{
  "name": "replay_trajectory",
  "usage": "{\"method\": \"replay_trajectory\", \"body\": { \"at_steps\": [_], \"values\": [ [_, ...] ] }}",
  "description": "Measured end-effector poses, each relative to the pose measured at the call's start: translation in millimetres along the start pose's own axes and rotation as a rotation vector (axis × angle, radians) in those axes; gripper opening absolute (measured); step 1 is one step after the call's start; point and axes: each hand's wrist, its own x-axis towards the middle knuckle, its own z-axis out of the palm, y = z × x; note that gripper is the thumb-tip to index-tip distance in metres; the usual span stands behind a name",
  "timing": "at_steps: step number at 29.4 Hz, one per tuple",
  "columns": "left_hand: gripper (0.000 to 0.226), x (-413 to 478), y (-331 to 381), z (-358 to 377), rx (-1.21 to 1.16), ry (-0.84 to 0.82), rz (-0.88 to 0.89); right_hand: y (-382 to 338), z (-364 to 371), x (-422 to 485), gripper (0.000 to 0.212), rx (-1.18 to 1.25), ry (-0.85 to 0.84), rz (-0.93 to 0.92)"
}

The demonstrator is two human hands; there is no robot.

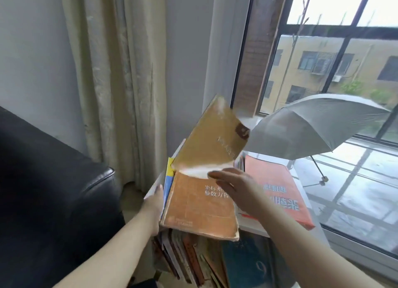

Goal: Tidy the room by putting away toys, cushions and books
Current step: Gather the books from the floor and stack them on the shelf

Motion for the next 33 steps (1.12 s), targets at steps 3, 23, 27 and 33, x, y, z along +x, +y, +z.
{"method": "replay_trajectory", "body": {
  "at_steps": [3,23,27,33],
  "values": [
    [0.085,3.0,12.9,-3.0,-0.162,-0.152,-0.144,17.8,6.7,-22.9,0.046,-0.039,-0.446,0.286],
    [0.037,-49.1,2.4,25.3,0.132,-0.072,0.781,15.9,-6.8,-29.3,0.037,0.751,0.069,0.706],
    [0.039,-62.4,24.9,36.1,0.173,-0.138,0.919,-2.4,-26.8,-12.4,0.024,1.123,0.414,0.598],
    [0.029,-55.1,54.3,46.3,-0.057,-0.137,0.767,-17.6,-36.9,6.7,0.014,1.140,0.391,0.601]
  ]
}}
